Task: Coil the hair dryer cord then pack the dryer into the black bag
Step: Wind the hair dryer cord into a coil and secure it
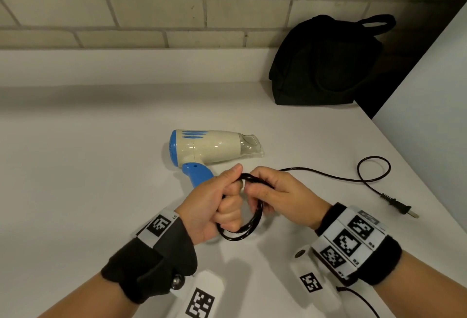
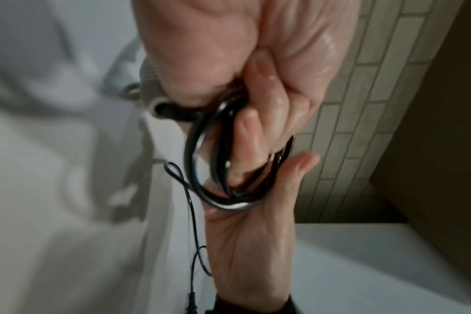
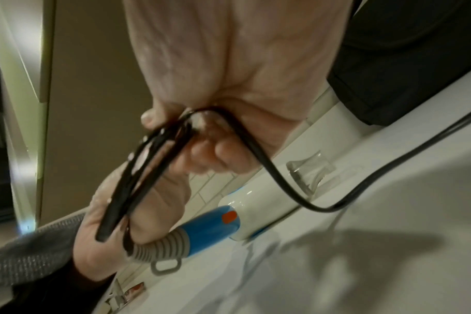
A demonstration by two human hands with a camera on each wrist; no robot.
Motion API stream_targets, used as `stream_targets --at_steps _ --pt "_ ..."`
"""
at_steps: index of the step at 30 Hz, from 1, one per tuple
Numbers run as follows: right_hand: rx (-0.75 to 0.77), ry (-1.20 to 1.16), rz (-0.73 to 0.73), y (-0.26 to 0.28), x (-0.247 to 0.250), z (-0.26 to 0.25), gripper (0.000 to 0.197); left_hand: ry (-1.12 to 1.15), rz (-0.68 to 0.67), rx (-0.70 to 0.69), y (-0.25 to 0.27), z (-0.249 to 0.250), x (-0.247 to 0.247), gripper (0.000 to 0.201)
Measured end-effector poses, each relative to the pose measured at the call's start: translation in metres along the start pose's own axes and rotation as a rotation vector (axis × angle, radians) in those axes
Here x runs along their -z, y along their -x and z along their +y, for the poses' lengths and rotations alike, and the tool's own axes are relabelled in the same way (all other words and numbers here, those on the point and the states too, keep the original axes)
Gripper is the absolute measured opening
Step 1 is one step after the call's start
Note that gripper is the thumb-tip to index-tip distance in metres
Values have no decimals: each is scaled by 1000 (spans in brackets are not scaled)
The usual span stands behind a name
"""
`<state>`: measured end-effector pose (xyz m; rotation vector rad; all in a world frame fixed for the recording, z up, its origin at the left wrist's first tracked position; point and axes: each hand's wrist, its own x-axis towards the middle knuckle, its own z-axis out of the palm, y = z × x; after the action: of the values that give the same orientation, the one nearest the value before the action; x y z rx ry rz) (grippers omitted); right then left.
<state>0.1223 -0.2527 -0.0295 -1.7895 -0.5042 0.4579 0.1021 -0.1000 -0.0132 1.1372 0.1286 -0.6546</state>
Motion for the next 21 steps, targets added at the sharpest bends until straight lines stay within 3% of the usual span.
stream_targets --at_steps 3,6,17,21 --pt "-35 -41 -60 6 4 0 15 28 57 11 0 3 2 50" --pt "-17 -20 -26 7 0 4 12 1 94 34 -1 3 1 53" --pt "-60 34 -92 10 3 3 23 -11 36 57 5 3 0 46" --pt "-45 88 -113 10 8 -5 6 -1 56 22 7 2 3 41"
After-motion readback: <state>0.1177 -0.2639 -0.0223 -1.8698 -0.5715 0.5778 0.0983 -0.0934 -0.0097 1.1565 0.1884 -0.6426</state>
